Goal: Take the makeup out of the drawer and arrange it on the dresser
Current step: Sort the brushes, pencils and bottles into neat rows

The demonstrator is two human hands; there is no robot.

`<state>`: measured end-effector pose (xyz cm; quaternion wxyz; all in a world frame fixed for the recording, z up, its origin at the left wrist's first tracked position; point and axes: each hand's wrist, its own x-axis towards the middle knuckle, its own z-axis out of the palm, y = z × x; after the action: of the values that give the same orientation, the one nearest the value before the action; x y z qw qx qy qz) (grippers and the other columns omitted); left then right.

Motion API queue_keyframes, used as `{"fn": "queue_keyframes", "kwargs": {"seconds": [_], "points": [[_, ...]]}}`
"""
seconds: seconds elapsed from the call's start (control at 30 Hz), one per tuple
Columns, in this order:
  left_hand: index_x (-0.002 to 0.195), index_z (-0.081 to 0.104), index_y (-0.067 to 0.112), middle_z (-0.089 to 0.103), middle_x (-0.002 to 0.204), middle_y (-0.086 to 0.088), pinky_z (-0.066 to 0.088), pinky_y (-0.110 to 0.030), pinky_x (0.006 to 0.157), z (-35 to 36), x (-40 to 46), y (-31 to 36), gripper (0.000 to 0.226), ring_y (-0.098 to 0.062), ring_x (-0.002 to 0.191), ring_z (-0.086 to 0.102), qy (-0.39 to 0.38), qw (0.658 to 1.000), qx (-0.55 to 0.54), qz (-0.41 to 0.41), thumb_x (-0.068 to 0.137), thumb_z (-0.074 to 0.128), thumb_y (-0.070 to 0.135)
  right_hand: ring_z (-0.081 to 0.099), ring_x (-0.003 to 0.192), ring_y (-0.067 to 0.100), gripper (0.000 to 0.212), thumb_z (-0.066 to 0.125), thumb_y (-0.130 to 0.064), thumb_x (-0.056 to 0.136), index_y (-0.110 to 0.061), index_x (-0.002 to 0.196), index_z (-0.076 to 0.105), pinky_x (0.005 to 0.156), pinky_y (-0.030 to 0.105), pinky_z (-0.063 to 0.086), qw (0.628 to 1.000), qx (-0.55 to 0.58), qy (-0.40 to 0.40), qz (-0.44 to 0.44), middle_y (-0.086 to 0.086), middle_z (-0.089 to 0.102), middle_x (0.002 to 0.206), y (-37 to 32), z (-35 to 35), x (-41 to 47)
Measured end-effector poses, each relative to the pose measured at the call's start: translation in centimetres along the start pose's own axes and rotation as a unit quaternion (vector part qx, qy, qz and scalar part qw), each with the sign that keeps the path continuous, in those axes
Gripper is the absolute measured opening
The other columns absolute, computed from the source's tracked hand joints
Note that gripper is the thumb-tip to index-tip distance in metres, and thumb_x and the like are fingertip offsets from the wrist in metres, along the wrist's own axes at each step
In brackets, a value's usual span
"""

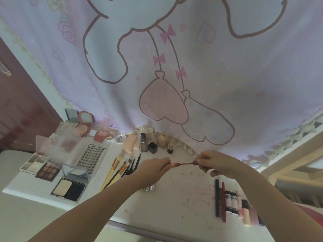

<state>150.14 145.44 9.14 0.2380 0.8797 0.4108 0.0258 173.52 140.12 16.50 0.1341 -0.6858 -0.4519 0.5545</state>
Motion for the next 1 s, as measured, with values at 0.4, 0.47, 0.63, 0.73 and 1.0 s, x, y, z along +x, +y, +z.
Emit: {"fn": "queue_keyframes", "kwargs": {"seconds": [0.4,0.47,0.63,0.73,1.0], "points": [[0.087,0.049,0.026,0.058,0.074,0.01,0.038,-0.022,0.052,6.5,1.1,-2.2,0.025,-0.007,0.068,0.055,-0.004,0.955,-0.093,-0.282,0.094,0.04,0.048,0.063,0.081,0.015,0.016,0.043,-0.025,0.099,-0.012,0.107,0.048,0.064,0.025,0.052,0.983,0.117,0.094,0.106,0.0,0.069,0.095,4.2,8.1,5.4],[0.088,0.057,0.022,0.057,0.082,0.004,0.042,-0.028,0.066,7.0,1.5,-2.3,0.033,-0.016,0.082,0.056,0.011,0.964,-0.001,-0.265,0.093,0.036,0.048,0.062,0.08,0.018,0.022,0.039,-0.031,0.1,-0.011,0.106,0.044,0.067,0.028,0.05,0.987,0.036,0.111,0.109,0.001,0.07,0.095,4.3,10.6,7.0],[0.104,0.064,0.013,0.056,0.115,-0.009,0.039,-0.04,0.093,8.4,2.2,-3.2,0.042,-0.027,0.11,0.048,-0.004,0.964,0.126,-0.236,0.094,0.033,0.041,0.061,0.095,0.028,0.028,0.035,-0.034,0.1,-0.009,0.108,0.046,0.069,0.03,0.041,0.976,-0.124,0.15,0.097,0.01,0.062,0.106,4.2,15.2,9.1],[0.111,0.062,0.012,0.053,0.121,-0.011,0.036,-0.041,0.096,8.8,2.2,-3.9,0.042,-0.029,0.114,0.045,-0.025,0.965,0.161,-0.205,0.096,0.034,0.04,0.06,0.101,0.028,0.029,0.032,-0.033,0.101,-0.01,0.112,0.047,0.07,0.03,0.038,0.966,-0.192,0.143,0.097,0.009,0.062,0.11,4.1,16.5,9.8],[0.11,0.058,0.016,0.056,0.113,-0.006,0.038,-0.038,0.09,7.5,2.2,-2.9,0.039,-0.025,0.106,0.048,0.004,0.975,0.162,-0.155,0.096,0.034,0.042,0.06,0.097,0.028,0.039,0.031,-0.042,0.099,-0.011,0.103,0.054,0.072,0.031,0.041,0.954,-0.237,0.166,0.083,0.009,0.063,0.104,5.2,13.1,9.1]]}}
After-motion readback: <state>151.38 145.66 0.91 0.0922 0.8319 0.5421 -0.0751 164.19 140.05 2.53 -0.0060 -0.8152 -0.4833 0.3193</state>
